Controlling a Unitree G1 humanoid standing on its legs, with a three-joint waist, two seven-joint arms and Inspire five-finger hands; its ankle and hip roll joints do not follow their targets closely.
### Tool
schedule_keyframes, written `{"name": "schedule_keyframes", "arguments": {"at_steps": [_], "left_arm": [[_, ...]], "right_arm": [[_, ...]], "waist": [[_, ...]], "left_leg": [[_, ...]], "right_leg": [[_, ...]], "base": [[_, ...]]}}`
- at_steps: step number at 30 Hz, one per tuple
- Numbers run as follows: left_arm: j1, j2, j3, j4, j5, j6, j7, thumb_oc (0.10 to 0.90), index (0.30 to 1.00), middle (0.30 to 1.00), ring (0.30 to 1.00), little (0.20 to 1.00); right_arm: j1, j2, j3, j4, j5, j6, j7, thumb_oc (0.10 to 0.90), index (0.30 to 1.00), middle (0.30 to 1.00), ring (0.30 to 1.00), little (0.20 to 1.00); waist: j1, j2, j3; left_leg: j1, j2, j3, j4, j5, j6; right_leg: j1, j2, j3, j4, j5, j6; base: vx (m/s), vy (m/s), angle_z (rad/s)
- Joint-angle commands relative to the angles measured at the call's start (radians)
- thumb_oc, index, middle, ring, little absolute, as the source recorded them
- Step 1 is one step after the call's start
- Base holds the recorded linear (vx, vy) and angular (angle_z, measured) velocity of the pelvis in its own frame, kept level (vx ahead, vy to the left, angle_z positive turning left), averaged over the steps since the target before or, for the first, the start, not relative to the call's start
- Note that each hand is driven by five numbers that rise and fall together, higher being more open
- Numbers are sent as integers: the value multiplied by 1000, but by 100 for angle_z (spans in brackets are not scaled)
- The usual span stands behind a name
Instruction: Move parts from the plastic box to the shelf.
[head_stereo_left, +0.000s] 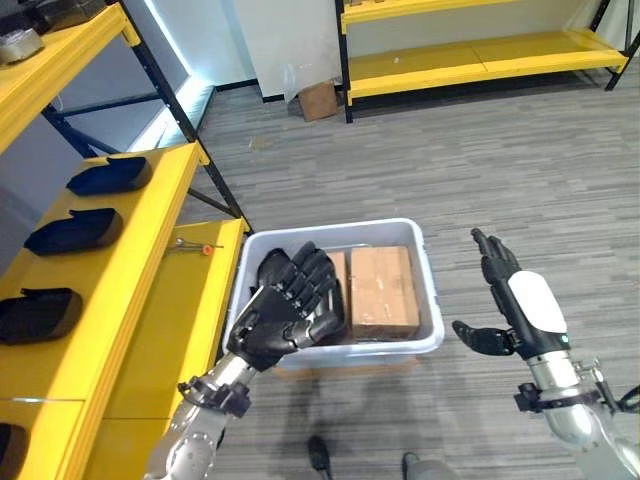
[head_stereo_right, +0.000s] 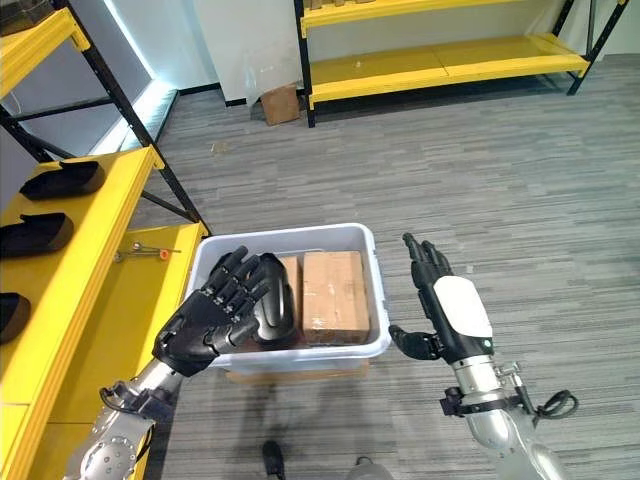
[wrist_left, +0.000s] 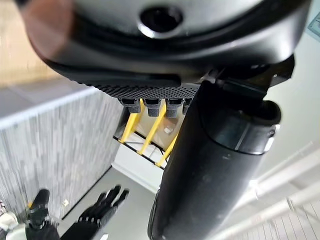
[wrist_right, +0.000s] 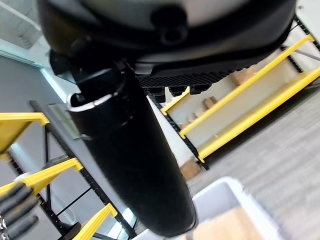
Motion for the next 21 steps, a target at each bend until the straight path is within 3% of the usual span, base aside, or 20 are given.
{"name": "schedule_keyframes", "arguments": {"at_steps": [1,6,9,10,12,13,14,16,19,21], "left_arm": [[-32,53,70,-139,-37,-84,-24,900,1000,1000,1000,1000],[-54,65,51,-124,-23,-89,-24,900,1000,1000,1000,1000],[-56,74,52,-125,-40,-79,-35,900,1000,1000,1000,1000],[-54,59,42,-128,-3,-89,-17,900,1000,1000,1000,1000],[-68,55,28,-122,-26,-87,-18,900,1000,1000,1000,1000],[-95,61,15,-114,-42,-84,-18,900,1000,1000,1000,1000],[-104,47,5,-111,-17,-89,-15,900,1000,1000,1000,1000],[-96,44,1,-130,-8,-75,-4,900,1000,1000,1000,1000],[-64,41,4,-142,-24,-67,-14,900,1000,1000,1000,1000],[-41,37,5,-148,-40,-59,-16,900,1000,1000,1000,1000]], "right_arm": [[-115,-2,10,-116,16,-43,-40,900,1000,1000,1000,1000],[-168,11,48,-120,-22,-11,-53,900,1000,1000,1000,1000],[-190,6,67,-108,-8,-1,-16,900,1000,1000,1000,1000],[-227,1,101,-88,-3,14,1,900,1000,1000,1000,1000],[-261,-6,120,-61,58,13,-6,900,1000,1000,1000,1000],[-290,6,121,-49,87,-19,-63,900,1000,1000,1000,1000],[-305,37,125,-49,59,-11,-84,900,1000,1000,1000,1000],[-313,46,110,-20,54,-15,-54,900,1000,1000,1000,1000],[-318,32,126,2,128,-7,7,900,1000,1000,1000,1000],[-320,41,137,8,165,-29,-21,900,1000,1000,1000,1000]], "waist": [[48,-46,-89],[74,-55,-89],[92,-59,-88],[112,-60,-70],[107,-64,-54],[100,-70,-40],[95,-79,-26],[102,-71,-34],[128,-70,-46],[138,-68,-49]], "left_leg": [[-47,46,-24,105,-108,-22],[-41,15,-10,115,-132,26],[-28,-3,27,101,-140,54],[-1,-12,66,87,-154,79],[5,-12,58,83,-157,74],[-2,-11,45,88,-160,63],[12,-16,19,82,-170,63],[21,-4,-7,62,-150,41],[19,0,-26,53,-138,21],[20,2,-31,47,-135,15]], "right_leg": [[-14,-38,-22,-5,46,27],[-38,-66,-55,84,34,47],[-70,-89,-104,185,69,61],[-172,-108,-157,365,123,64],[-211,-56,-135,312,113,57],[-215,-22,-125,190,97,49],[-268,-24,-84,157,176,73],[-213,-2,-79,68,129,56],[-143,-1,-111,1,115,38],[-122,-2,-125,-15,110,32]], "base": [[110,193,9],[82,224,13],[18,200,4],[-18,170,-33],[-23,-21,-57],[8,-242,-15],[56,-265,25],[114,-215,84],[113,-104,56],[111,-30,20]]}}
